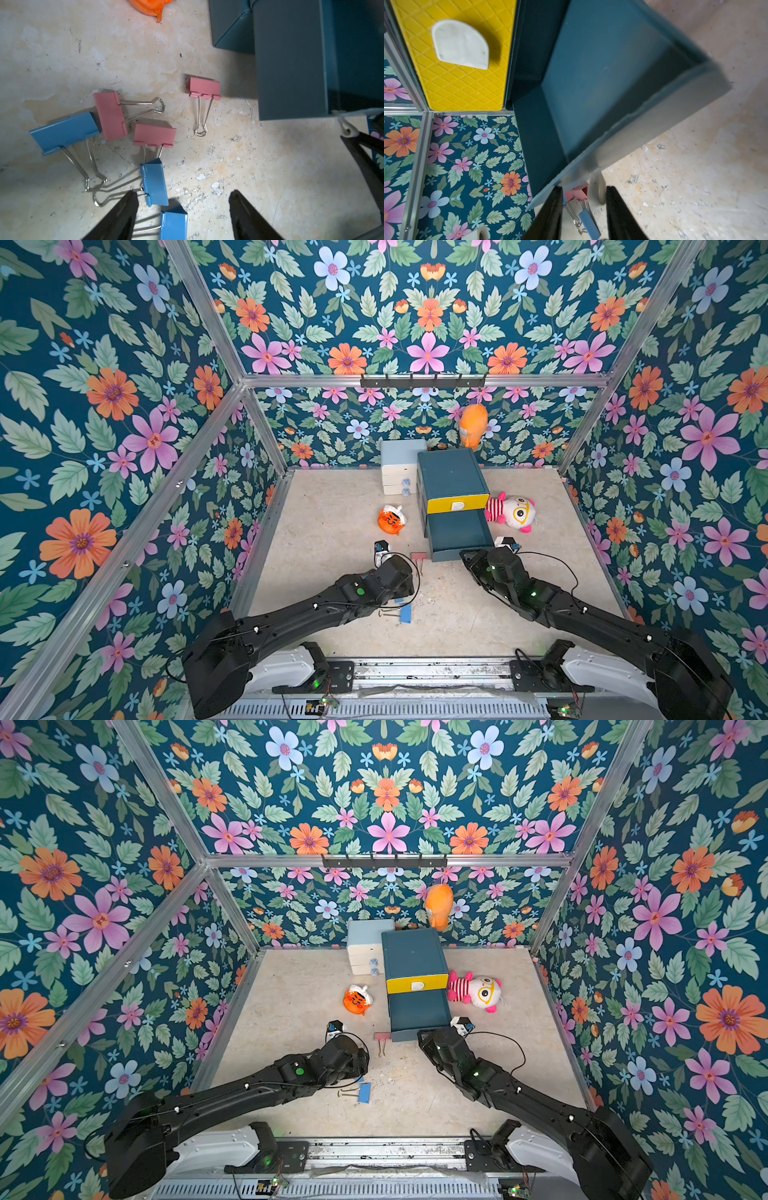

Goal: Put the binder clips in the drawer according to color
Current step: Open the drawer in the storage box, then pick up the binder clip at the center of the board.

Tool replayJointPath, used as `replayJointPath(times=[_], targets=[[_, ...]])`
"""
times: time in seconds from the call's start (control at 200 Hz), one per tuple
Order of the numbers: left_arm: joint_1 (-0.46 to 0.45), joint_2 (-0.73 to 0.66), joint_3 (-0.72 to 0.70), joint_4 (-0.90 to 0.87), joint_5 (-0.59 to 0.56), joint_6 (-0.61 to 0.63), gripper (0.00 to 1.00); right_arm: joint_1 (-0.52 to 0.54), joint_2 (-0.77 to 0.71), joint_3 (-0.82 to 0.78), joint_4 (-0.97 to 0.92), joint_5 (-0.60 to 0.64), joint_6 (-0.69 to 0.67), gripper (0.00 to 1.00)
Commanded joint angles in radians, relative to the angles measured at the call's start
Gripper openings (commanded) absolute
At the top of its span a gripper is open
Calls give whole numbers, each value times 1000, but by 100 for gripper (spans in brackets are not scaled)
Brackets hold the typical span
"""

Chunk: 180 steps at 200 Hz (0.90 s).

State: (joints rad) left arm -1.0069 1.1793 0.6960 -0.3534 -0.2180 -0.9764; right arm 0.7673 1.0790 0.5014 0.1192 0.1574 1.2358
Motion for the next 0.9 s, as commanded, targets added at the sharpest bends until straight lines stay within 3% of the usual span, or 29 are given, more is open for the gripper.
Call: replayJointPath(times=[0.0,0.25,0.585,0.895], targets=[[-23,-6,1,-55,-23,-19,75,0,-16,13,-55,9,-36,44],[-127,15,6,-125,-37,-79,75,-1,-85,34,-171,32,-76,60],[-260,140,53,-252,-13,-225,74,-1,-185,69,-329,85,-136,61],[-272,226,45,-205,33,-271,73,-1,-241,85,-400,105,-177,61]])
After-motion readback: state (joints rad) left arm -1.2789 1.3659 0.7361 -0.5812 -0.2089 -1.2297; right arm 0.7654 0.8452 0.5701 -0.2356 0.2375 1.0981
